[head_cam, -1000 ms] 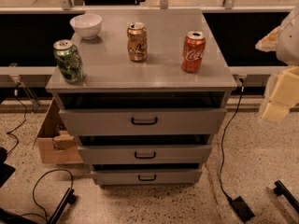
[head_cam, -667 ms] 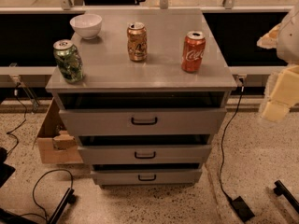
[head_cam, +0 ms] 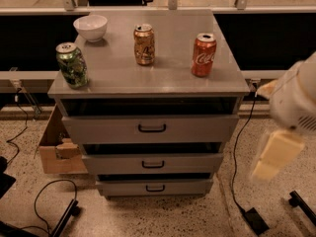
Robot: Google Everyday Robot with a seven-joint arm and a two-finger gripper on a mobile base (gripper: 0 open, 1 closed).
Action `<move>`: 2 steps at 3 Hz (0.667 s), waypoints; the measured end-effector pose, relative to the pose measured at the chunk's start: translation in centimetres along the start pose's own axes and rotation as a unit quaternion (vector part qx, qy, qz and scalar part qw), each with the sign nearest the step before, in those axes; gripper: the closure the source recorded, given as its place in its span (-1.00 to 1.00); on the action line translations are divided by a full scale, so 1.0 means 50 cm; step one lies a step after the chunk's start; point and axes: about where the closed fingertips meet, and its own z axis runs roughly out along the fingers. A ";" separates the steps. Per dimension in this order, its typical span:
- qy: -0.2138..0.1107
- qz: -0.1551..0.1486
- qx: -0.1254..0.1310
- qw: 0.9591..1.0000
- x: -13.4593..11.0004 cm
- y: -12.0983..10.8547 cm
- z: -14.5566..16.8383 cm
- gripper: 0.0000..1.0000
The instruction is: Open bottom drawer
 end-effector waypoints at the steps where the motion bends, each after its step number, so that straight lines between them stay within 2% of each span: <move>1: 0.006 0.017 -0.019 1.000 0.022 0.083 0.095 -1.00; 2: 0.020 0.021 -0.040 0.999 0.041 0.151 0.212 -1.00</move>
Offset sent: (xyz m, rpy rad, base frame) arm -0.0625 0.0330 -0.2078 -0.0184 0.1537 -0.0382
